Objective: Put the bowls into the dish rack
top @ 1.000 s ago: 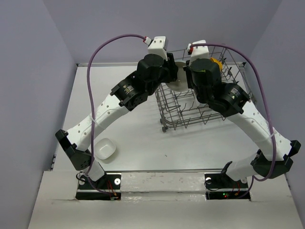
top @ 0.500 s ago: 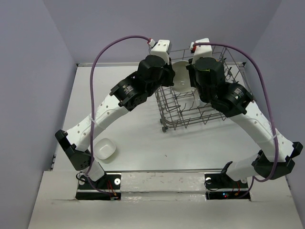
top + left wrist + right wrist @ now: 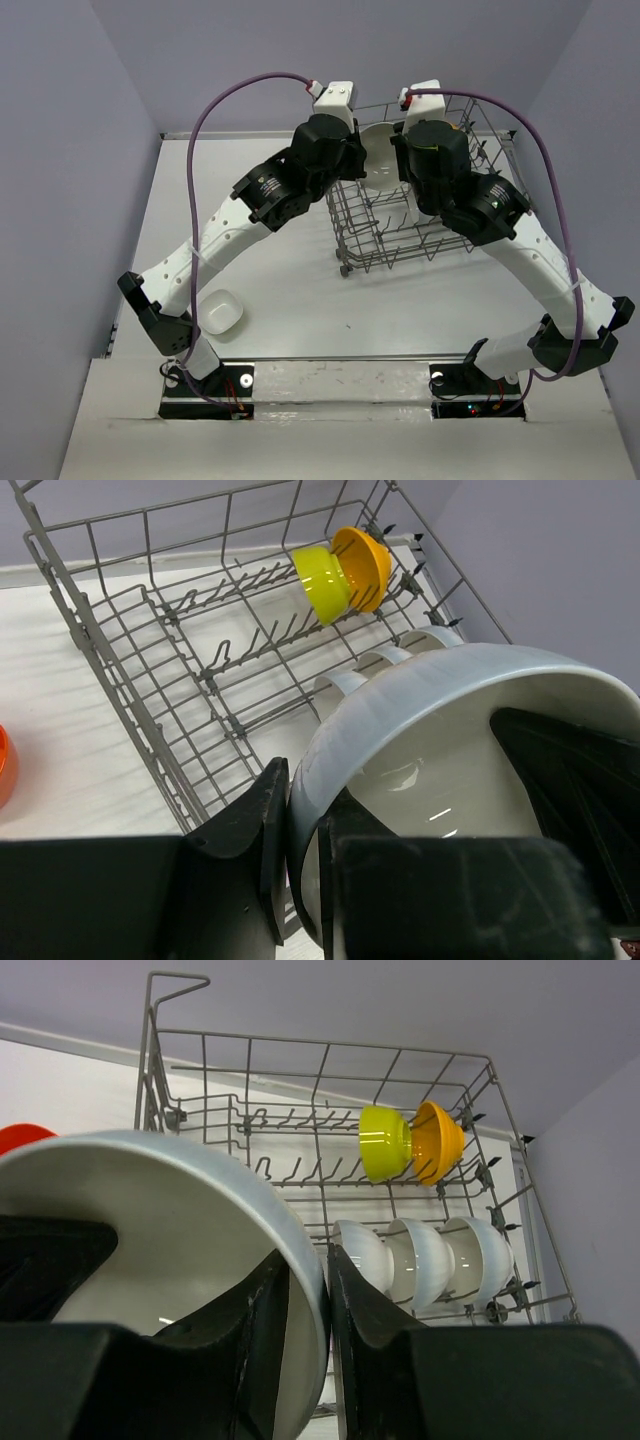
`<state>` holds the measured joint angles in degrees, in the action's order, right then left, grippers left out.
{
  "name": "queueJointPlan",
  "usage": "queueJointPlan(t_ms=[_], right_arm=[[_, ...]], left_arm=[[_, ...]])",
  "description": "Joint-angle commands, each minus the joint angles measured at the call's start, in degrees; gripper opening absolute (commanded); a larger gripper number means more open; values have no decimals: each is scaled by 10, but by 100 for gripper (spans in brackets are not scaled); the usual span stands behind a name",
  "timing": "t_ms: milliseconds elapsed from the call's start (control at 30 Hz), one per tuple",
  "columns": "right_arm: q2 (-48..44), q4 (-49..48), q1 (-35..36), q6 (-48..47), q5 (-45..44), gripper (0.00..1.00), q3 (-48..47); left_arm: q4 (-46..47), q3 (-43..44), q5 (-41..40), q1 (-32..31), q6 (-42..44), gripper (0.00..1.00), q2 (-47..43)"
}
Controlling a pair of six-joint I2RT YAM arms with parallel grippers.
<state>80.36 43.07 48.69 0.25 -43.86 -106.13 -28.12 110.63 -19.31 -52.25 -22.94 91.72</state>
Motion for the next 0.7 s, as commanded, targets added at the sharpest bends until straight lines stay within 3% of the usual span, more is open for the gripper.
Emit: queueJointPlan(t_ms=[0, 433, 567, 667], right_arm=[[-2, 4, 14, 12, 0, 28, 0], [0, -6, 19, 5, -7, 26, 9], [7, -8, 19, 5, -24, 1, 5], [7, -11, 19, 5, -31, 1, 2]], left_arm=[[95, 54, -50, 18, -50, 0, -8], [97, 63, -17, 45, -55, 0, -3], [99, 61, -10, 45, -56, 0, -3], [101, 59, -6, 45, -57, 0, -6]])
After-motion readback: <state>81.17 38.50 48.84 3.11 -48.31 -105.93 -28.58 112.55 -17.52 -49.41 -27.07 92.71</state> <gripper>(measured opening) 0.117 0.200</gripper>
